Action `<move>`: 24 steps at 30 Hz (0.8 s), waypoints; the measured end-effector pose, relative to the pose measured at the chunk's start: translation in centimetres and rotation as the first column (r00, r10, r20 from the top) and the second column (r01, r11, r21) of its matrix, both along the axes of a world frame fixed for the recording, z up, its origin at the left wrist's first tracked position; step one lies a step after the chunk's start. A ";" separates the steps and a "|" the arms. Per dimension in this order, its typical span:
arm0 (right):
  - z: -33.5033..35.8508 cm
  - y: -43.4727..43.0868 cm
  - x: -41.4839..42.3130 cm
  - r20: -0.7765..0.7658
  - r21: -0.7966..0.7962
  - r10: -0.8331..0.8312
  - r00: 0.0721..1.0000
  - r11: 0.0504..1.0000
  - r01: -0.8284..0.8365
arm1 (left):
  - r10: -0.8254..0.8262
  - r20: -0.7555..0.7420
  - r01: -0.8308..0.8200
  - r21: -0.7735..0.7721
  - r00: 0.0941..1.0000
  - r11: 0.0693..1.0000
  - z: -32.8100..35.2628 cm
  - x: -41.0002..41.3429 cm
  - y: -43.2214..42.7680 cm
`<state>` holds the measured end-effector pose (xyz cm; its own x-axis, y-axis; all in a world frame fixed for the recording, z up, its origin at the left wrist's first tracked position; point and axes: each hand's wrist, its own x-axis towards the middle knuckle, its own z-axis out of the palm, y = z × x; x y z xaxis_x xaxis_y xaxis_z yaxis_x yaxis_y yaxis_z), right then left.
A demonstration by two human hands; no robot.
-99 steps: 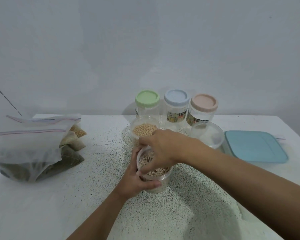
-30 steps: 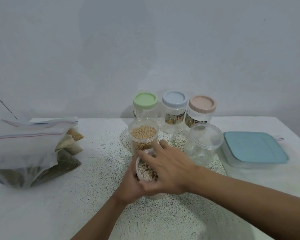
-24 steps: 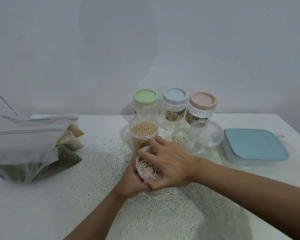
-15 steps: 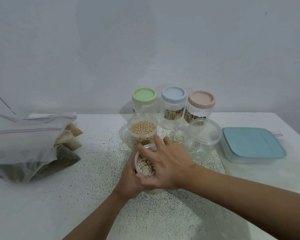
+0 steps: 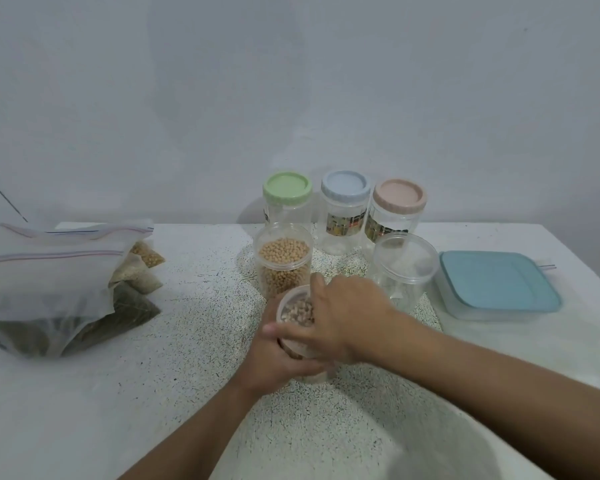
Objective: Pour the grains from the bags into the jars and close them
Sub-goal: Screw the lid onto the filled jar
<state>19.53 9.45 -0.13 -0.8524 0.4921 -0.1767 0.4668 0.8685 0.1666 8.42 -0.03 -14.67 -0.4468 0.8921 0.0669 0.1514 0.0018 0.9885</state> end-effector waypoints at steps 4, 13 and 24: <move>0.6 1.9 0.5 -0.072 0.061 0.234 0.970 0.971 -0.230 | -0.007 0.058 0.006 0.013 0.998 1.000 0.0 0.2 -0.1; -1.7 2.7 0.5 -0.138 -0.083 0.256 0.957 0.960 -0.269 | 0.007 0.058 -0.008 0.021 0.998 1.000 0.2 0.5 0.0; -4.4 3.7 0.9 -0.254 -0.017 0.507 0.824 0.849 -0.528 | -0.083 0.081 0.086 -0.043 0.993 0.995 0.9 -0.1 -0.1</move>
<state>20.47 13.18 -4.52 -0.9985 -0.0403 0.0373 -0.0392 0.9988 0.0276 8.29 -0.13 -13.74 -0.3720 0.9282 -0.0081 0.0741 0.0384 0.9965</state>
